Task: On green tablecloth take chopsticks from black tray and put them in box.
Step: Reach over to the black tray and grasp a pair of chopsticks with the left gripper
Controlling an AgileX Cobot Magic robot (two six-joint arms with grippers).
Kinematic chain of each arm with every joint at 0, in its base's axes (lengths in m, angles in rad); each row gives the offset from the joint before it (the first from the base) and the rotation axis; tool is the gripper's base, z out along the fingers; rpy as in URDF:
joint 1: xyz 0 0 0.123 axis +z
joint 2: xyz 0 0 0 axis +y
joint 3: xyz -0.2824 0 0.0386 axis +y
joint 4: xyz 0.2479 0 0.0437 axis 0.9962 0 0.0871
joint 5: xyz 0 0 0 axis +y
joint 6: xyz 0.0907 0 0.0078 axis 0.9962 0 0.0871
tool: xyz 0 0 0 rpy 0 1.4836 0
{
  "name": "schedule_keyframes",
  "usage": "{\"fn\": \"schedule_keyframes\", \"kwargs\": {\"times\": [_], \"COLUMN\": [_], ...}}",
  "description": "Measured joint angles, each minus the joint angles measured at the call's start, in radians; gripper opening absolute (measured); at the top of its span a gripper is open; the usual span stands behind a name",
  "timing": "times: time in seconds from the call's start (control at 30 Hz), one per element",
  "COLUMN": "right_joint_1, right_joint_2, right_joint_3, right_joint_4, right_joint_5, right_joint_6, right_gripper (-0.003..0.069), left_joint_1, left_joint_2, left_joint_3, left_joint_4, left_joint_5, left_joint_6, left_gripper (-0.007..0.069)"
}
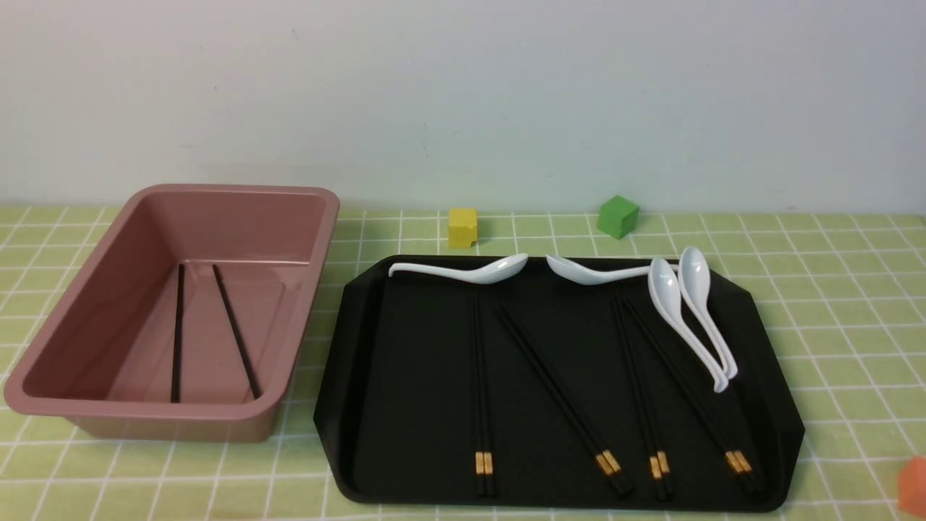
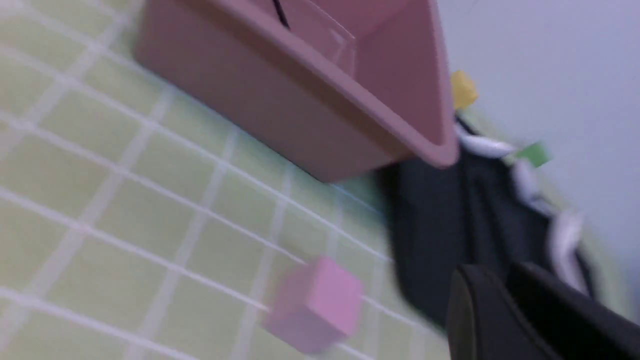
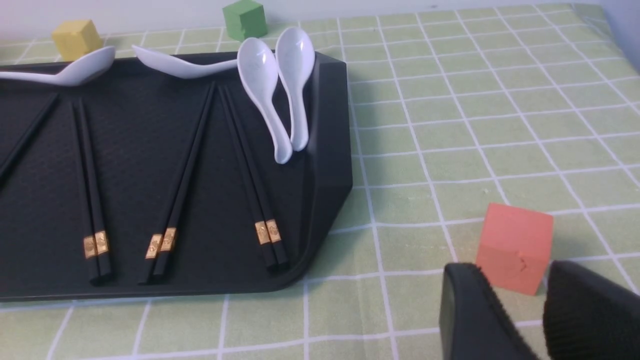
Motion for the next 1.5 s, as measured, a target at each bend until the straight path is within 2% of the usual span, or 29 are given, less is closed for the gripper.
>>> {"fn": "schedule_keyframes", "kwargs": {"times": [0.03,0.07,0.1,0.3,0.4,0.5,0.6,0.63,0.7,0.8,0.9,0.97,1.03,1.2,1.23,1.33,1.43,1.5], "right_joint_1": [0.000,0.000,0.000,0.000,0.000,0.000,0.000,0.000,0.000,0.000,0.000,0.000,0.000,0.000,0.000,0.000,0.000,0.000], "right_joint_2": [0.000,0.000,0.000,0.000,0.000,0.000,0.000,0.000,0.000,0.000,0.000,0.000,0.000,0.000,0.000,0.000,0.000,0.000], "right_joint_3": [0.000,0.000,0.000,0.000,0.000,0.000,0.000,0.000,0.000,0.000,0.000,0.000,0.000,0.000,0.000,0.000,0.000,0.000], "right_joint_4": [0.000,0.000,0.000,0.000,0.000,0.000,0.000,0.000,0.000,0.000,0.000,0.000,0.000,0.000,0.000,0.000,0.000,0.000], "right_joint_5": [0.000,0.000,0.000,0.000,0.000,0.000,0.000,0.000,0.000,0.000,0.000,0.000,0.000,0.000,0.000,0.000,0.000,0.000], "right_joint_6": [0.000,0.000,0.000,0.000,0.000,0.000,0.000,0.000,0.000,0.000,0.000,0.000,0.000,0.000,0.000,0.000,0.000,0.000], "right_gripper": [0.0239,0.0239,0.0239,0.0239,0.0239,0.0239,0.0239,0.0239,0.0239,0.0239,0.0239,0.0239,0.0239,0.0239,0.0239,0.0239,0.0239,0.0239], "left_joint_1": [0.000,0.000,0.000,0.000,0.000,0.000,0.000,0.000,0.000,0.000,0.000,-0.013,-0.073,-0.278,-0.345,-0.461,-0.533,-0.589], "left_joint_2": [0.000,0.000,0.000,0.000,0.000,0.045,0.221,0.221,0.447,0.731,1.000,1.104,1.204,1.379,1.448,1.596,1.703,1.796], "left_joint_3": [0.000,0.000,0.000,-0.002,-0.061,-0.239,-0.425,-0.437,-0.590,-0.737,-0.855,-0.908,-0.957,-1.057,-1.097,-1.210,-1.284,-1.371], "left_joint_4": [-0.117,-0.133,-0.261,-0.471,-0.506,-0.510,-0.439,-0.430,-0.278,-0.110,-0.024,-0.016,-0.015,0.033,0.070,0.203,0.296,0.392], "left_joint_5": [-0.004,-0.005,-0.011,-0.082,-0.090,-0.081,0.040,0.054,0.289,0.601,0.773,0.793,0.769,0.656,0.629,0.605,0.599,0.600], "left_joint_6": [-0.077,-0.086,-0.158,-0.209,-0.139,0.039,0.208,0.208,0.287,0.307,0.319,0.321,0.294,0.108,0.052,-0.067,-0.137,-0.210], "left_gripper": [0.0093,0.0093,0.0093,0.0090,0.0067,0.0006,-0.0013,-0.0013,-0.0013,-0.0013,-0.0013,-0.0013,-0.0013,-0.0008,0.0007,0.0078,0.0135,0.0200]}}
